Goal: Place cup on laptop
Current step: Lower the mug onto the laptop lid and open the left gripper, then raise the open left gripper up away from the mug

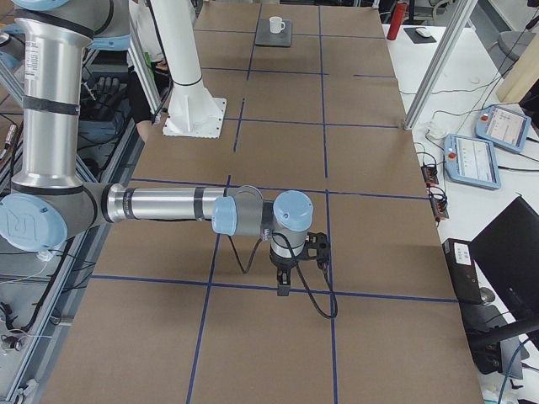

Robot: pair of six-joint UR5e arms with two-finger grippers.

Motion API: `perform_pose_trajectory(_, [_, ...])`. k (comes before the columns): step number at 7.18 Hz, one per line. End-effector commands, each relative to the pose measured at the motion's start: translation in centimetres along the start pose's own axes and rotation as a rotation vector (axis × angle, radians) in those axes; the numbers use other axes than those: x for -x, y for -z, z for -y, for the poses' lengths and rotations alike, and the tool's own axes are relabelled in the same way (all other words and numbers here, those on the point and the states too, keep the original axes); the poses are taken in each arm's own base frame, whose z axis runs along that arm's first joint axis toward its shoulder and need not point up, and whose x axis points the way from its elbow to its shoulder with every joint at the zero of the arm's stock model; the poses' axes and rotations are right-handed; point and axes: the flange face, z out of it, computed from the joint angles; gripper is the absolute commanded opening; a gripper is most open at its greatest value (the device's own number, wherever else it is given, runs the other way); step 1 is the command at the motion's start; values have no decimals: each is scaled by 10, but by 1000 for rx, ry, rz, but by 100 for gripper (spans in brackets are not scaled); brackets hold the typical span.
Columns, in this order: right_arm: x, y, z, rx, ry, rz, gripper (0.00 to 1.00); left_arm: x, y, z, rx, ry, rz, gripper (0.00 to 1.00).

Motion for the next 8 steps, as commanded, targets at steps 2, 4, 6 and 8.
perform_pose_trajectory(2, [0,0,0,0,0,-1,100,-3,9,-3,31,-1,-3,100])
perform_pose_trajectory(4, [0,0,0,0,0,-1,100,-4,10,-2,27,-4,-3,100])
perform_pose_trajectory(6, [0,0,0,0,0,-1,100,-4,9,-1,27,4,-7,100])
perform_pose_trajectory(8, [0,0,0,0,0,-1,100,-5,9,1,26,2,-6,100])
